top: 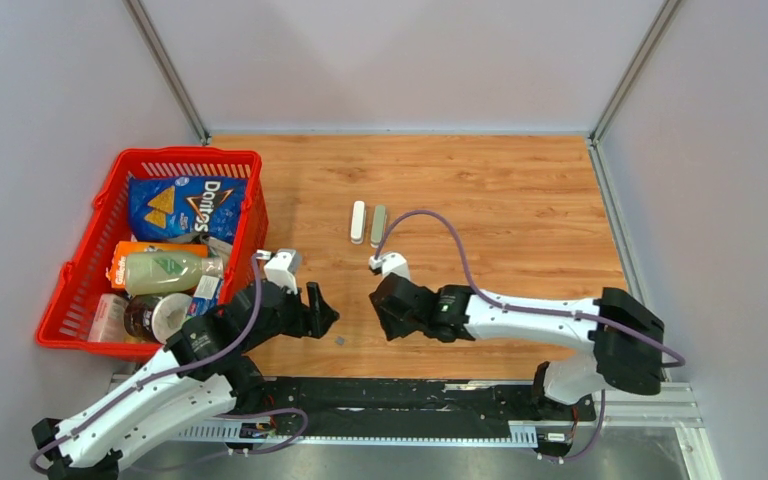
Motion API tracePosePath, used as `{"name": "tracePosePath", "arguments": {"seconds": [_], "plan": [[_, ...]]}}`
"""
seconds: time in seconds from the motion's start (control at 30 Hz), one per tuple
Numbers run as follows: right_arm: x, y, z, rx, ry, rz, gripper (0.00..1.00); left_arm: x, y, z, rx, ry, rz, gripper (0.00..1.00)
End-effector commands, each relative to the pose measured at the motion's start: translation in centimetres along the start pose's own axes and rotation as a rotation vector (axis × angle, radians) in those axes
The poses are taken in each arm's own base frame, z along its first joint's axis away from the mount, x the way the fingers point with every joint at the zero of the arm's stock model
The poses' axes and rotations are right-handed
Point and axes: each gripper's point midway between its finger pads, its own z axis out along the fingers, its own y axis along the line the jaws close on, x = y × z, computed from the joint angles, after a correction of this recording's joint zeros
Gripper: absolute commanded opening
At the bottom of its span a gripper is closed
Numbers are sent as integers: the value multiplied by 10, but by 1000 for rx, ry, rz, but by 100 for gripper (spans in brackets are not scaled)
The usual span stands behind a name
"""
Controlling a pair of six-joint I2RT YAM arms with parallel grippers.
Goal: Unload the staples from the stapler
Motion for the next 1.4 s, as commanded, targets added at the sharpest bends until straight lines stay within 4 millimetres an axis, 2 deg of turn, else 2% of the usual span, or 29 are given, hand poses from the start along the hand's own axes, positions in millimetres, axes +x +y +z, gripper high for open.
{"name": "tracePosePath", "arguments": {"seconds": [0.0,0.17,0.33,0.5,0.67,1.03,1.37], "plan": [[-13,48,11,-98,-41,-148,47,-19,7,-20,-42,-70,14,80],[-8,81,28,-184,-27,-222,50,-27,12,-35,-46,-124,0,79],[-2,104,46,-226,-8,-274,52,-29,18,-48,-39,-172,-21,79],[0,119,59,-230,5,-310,53,-35,14,-60,7,-222,-56,78],[2,131,66,-244,15,-329,53,-42,18,-70,7,-275,-70,78],[7,130,88,-196,46,-367,52,-49,22,-81,-4,-309,-53,78],[15,117,100,-117,63,-381,49,-49,22,-81,-5,-309,-47,78]]}}
